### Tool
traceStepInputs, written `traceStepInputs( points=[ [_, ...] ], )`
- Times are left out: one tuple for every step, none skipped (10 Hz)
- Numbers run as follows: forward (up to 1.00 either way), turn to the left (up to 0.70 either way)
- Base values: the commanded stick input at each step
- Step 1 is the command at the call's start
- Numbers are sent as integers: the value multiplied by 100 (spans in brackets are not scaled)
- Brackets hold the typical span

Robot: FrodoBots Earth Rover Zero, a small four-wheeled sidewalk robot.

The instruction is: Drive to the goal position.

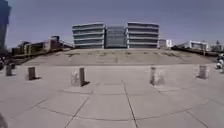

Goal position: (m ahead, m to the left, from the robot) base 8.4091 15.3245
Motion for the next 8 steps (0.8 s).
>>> traceStepInputs(
  points=[
    [100, 0],
    [100, 0],
    [100, 0],
    [100, 0],
    [100, 0],
    [100, 0],
    [100, 0],
    [100, 0]
  ],
)
